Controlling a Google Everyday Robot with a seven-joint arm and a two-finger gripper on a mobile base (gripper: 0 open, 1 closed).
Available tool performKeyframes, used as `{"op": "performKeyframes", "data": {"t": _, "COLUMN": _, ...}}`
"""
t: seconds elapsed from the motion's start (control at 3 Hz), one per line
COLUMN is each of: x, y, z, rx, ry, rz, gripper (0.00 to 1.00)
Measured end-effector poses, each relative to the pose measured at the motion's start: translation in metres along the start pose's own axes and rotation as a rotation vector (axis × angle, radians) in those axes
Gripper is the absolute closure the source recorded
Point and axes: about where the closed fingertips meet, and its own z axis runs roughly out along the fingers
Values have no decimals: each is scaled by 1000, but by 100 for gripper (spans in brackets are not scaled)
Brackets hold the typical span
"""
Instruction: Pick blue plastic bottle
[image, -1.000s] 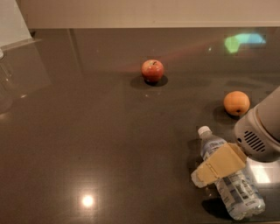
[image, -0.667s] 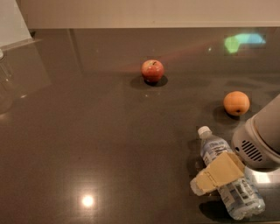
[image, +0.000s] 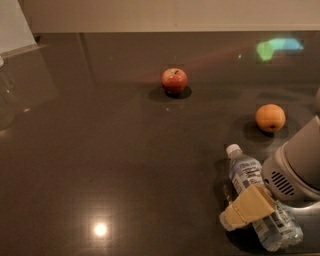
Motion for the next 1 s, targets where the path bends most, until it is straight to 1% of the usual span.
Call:
{"op": "performKeyframes", "data": {"t": 0.33, "x": 2, "y": 2, "z": -5, "rx": 15, "ry": -7, "rz": 0, "gripper": 38}}
{"op": "performKeyframes", "data": {"t": 0.67, "x": 0, "y": 1, "z": -18, "rx": 39, "ry": -35, "rz": -8, "gripper": 70}}
{"op": "performKeyframes", "data": {"t": 1.0, "x": -7, "y": 2, "z": -38, "rx": 52, "ry": -89, "rz": -44, "gripper": 92}}
